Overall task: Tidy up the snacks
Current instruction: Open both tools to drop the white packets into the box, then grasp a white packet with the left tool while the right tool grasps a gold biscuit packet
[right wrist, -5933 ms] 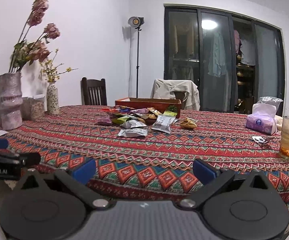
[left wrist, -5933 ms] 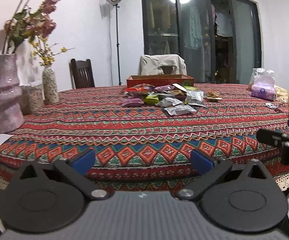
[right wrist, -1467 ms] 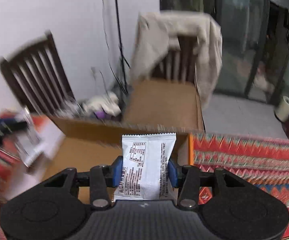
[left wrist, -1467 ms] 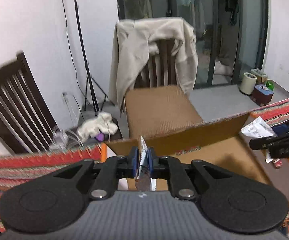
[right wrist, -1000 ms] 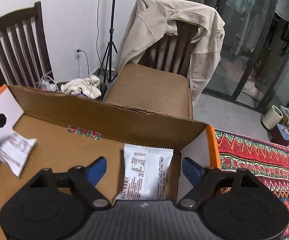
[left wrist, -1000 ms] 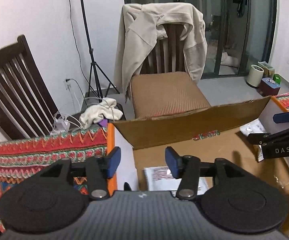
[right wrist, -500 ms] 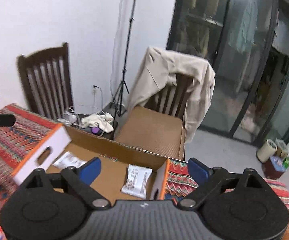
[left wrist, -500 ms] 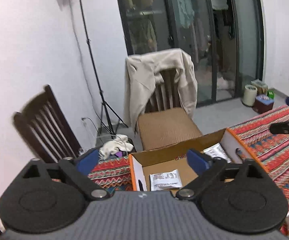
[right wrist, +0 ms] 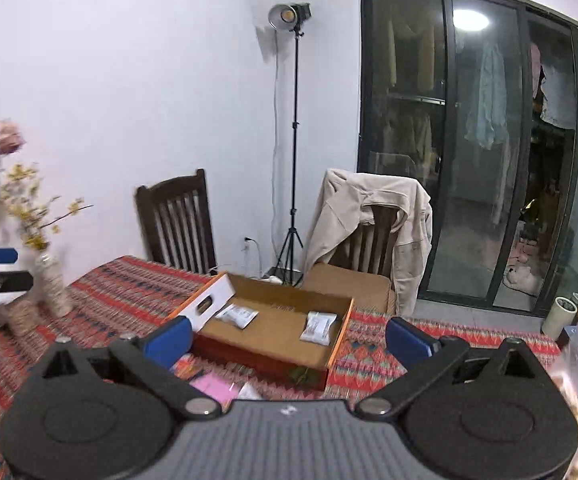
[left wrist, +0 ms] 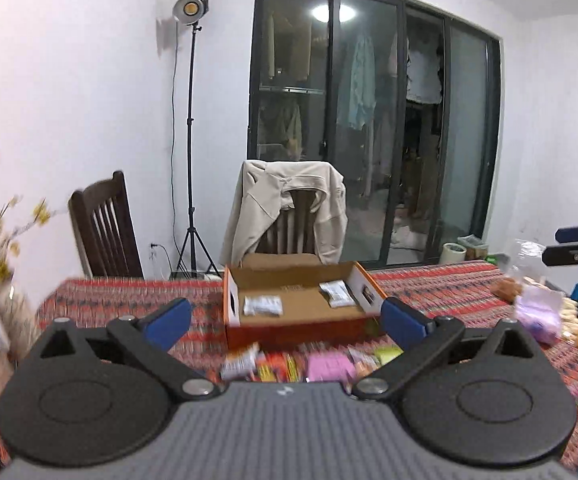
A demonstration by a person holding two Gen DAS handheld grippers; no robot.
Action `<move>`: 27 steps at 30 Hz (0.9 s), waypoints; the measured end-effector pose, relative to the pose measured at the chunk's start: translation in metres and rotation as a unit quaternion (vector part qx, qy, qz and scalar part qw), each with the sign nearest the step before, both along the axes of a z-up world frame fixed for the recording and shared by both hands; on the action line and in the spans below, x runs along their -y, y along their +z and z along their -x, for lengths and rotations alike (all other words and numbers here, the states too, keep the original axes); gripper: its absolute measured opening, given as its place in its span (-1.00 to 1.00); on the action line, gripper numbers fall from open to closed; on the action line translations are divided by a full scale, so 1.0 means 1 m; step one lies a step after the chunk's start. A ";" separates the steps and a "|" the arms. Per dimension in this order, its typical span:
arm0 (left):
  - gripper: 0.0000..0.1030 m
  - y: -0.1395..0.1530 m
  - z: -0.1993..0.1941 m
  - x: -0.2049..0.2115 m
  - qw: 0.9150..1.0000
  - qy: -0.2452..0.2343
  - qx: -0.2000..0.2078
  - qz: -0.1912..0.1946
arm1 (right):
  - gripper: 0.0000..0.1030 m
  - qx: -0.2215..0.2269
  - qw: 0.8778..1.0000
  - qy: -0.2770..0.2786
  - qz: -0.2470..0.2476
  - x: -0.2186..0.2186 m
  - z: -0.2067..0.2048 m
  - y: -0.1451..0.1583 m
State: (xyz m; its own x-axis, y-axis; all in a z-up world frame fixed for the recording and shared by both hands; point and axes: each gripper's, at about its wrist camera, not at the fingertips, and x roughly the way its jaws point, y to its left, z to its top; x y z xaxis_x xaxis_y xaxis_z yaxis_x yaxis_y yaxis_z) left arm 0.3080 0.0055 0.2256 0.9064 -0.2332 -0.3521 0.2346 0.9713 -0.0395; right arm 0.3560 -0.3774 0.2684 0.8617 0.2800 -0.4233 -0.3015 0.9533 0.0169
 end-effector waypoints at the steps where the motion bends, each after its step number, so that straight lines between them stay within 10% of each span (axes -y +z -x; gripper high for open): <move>1: 1.00 -0.012 0.016 -0.006 1.000 0.003 -0.005 0.013 | 1.00 0.002 1.000 0.006 -0.002 0.003 0.020 -0.007; 13: 1.00 -0.158 0.144 -0.014 0.993 0.041 -0.102 0.033 | 1.00 0.019 0.998 0.053 0.020 -0.023 0.212 -0.175; 20: 1.00 -0.195 0.140 -0.007 0.987 0.033 -0.155 0.029 | 1.00 -0.044 0.999 -0.009 -0.030 -0.047 0.238 -0.257; 27: 1.00 -0.207 0.120 0.002 0.985 0.036 -0.165 0.023 | 1.00 -0.053 0.998 -0.039 -0.010 -0.034 0.234 -0.265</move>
